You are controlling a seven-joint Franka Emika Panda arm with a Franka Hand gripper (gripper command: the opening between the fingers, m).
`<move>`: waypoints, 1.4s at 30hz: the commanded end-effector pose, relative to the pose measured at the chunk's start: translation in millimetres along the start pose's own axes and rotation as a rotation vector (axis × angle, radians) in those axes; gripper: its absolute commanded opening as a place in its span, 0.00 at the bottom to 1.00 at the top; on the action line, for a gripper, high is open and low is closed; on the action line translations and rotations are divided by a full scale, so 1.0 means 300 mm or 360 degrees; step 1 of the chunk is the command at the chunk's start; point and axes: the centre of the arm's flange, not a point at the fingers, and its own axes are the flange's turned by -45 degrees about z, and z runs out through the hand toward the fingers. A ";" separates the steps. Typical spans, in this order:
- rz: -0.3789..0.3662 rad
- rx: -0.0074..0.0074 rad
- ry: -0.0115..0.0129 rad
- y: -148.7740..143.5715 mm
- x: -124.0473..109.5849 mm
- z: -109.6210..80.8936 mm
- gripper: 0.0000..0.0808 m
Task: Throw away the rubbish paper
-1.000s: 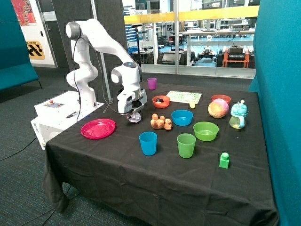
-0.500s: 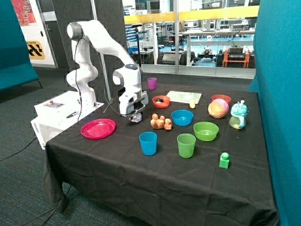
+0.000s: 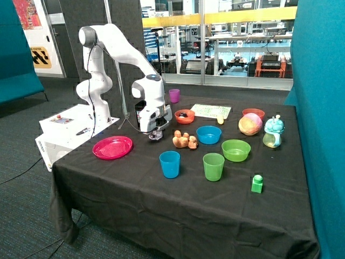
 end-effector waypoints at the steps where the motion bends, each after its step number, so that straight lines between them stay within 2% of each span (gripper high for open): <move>1: 0.0016 -0.00041 -0.00088 -0.019 0.007 -0.005 0.06; 5: 0.0030 -0.00041 -0.00088 -0.022 0.000 -0.005 0.00; 17: 0.0030 -0.00041 -0.00088 -0.014 -0.020 0.013 0.00; 30: 0.0020 -0.00041 -0.00088 -0.015 -0.029 0.003 0.00; 34: 0.0027 -0.00041 -0.00088 -0.026 -0.037 -0.018 0.00; 42: -0.0066 -0.00039 -0.00089 -0.072 -0.039 -0.122 0.00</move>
